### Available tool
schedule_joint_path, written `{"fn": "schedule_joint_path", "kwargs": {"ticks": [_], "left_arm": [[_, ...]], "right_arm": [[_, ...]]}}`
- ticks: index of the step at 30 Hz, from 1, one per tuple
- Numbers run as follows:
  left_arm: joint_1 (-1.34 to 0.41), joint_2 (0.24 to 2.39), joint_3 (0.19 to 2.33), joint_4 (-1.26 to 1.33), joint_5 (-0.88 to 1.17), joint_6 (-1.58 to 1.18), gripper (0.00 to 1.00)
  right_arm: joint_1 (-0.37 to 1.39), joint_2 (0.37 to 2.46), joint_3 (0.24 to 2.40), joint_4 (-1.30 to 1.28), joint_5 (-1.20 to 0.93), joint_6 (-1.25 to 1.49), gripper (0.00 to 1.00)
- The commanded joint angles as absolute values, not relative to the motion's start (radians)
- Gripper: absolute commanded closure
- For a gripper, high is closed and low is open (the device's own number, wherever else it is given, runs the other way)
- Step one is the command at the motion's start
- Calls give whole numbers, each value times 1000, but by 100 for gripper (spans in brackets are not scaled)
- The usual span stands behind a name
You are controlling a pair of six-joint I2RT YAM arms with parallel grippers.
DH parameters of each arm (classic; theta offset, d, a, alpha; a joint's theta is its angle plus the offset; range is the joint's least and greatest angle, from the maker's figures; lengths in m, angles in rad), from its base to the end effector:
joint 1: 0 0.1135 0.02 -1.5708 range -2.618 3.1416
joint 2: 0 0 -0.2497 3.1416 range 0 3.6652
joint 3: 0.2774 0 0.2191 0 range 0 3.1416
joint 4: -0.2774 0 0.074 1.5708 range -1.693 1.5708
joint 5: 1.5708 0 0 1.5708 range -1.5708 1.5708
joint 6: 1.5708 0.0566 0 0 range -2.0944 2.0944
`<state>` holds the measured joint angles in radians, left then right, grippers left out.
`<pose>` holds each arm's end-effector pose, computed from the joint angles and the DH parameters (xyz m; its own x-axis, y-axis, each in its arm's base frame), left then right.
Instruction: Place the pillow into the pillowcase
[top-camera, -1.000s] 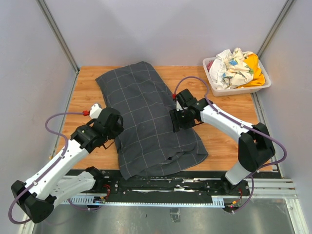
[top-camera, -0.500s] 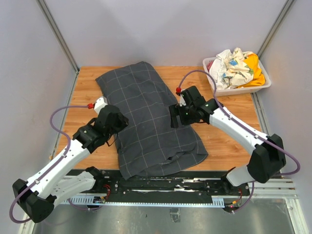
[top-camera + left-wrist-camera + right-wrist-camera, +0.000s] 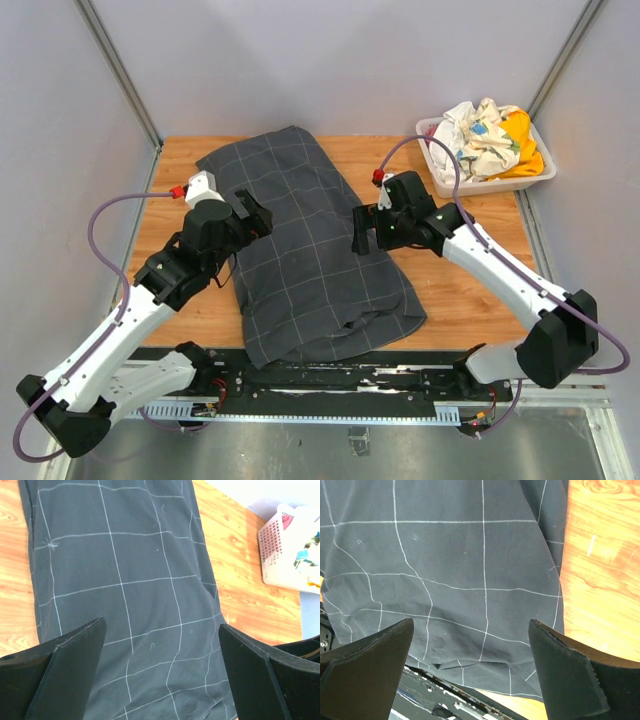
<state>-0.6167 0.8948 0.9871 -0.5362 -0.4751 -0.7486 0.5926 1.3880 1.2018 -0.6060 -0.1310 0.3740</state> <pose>0.1621 -0.0832 0.3341 -0.3774 -0.4744 -0.7953 -0.1085 0.8756 -0.4707 0.2316 0.1648 0.2864 -0.7798 -0.0884 -0.6198 -0.3705 0.8631 0.3431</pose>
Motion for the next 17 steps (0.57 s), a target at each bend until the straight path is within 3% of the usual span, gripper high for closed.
{"fn": "schedule_joint_path", "kwargs": {"ticks": [1, 17], "left_arm": [[-615, 888, 1048, -563, -518, -700, 1], [-615, 874, 1052, -578, -503, -718, 1]], "right_arm": [[577, 1335, 1219, -578, -132, 392, 2], [577, 1311, 1230, -586, -92, 405, 2]]}}
